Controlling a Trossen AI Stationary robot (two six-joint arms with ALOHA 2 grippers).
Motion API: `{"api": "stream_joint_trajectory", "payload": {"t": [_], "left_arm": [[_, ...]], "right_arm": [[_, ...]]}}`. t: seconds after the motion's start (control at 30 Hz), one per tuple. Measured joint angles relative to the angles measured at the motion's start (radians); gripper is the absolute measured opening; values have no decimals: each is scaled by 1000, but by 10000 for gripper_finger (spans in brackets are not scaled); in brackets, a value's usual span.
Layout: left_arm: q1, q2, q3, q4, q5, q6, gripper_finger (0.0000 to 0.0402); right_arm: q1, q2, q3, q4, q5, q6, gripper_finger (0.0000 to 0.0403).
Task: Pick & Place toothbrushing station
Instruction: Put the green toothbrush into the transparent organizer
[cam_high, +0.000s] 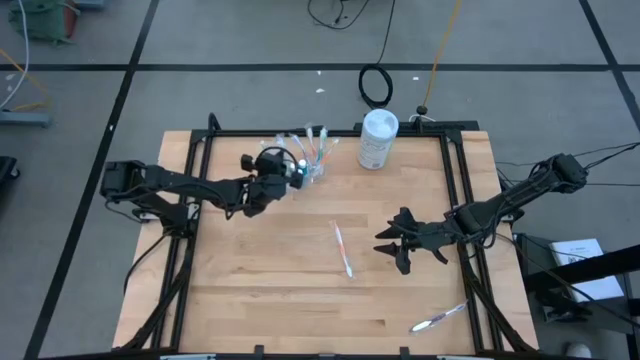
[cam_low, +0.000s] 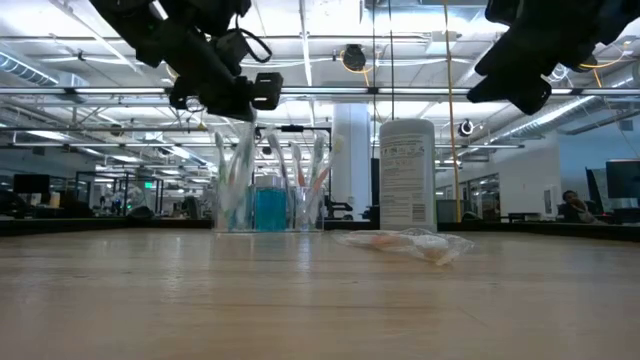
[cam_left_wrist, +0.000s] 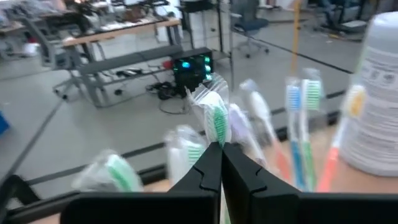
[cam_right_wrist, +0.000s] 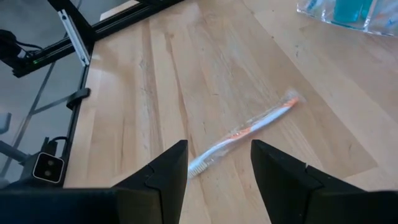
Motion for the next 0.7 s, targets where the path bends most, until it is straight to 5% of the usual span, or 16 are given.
{"api": "stream_joint_trajectory", "payload": {"t": [0.53, 0.7], "left_arm": [[-2, 95, 0, -35, 40, -37, 14], [-2, 95, 0, -115, 64, -2, 22]], "right_arm": [[-73, 0, 0, 2, 5, -15, 169], [-89, 31, 0, 30, 81, 76, 169]]}}
